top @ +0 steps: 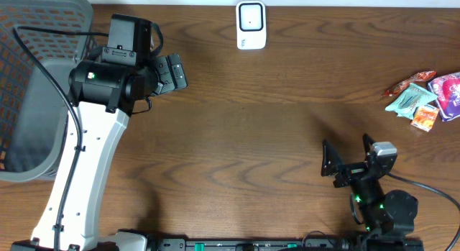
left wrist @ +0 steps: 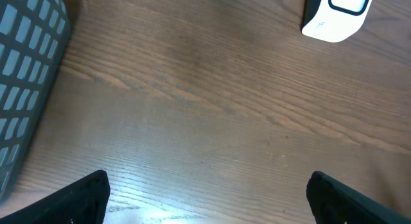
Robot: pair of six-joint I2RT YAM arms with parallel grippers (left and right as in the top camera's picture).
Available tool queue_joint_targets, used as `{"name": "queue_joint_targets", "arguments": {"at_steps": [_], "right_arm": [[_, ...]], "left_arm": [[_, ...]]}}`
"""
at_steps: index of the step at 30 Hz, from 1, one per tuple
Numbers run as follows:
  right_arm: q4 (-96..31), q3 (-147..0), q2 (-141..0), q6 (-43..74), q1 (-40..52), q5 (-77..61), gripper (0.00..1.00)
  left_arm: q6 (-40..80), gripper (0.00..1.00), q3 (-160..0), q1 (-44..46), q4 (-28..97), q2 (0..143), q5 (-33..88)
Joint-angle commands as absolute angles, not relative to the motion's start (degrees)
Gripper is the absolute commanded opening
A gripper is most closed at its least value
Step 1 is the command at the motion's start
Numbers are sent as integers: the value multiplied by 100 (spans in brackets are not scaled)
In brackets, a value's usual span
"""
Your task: Scan the item barcode
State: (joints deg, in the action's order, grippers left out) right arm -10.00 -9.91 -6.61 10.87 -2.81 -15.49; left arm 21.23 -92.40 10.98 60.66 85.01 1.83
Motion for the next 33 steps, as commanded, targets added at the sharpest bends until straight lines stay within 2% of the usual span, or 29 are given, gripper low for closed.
{"name": "queue_joint_targets", "arguments": {"at_steps": [1, 19, 33], "right_arm": [[-703, -720, -379, 666, -252, -1411, 99], [-102, -27, -27, 668, -252, -290, 99], [-427, -27, -27, -246, -235, -301, 99]], "left_arm": [[2154, 98, -9249, 1079, 6084, 8523, 198], [2154, 98, -9249, 1079, 6084, 8523, 196], [2154, 98, -9249, 1079, 6084, 8523, 196]]}}
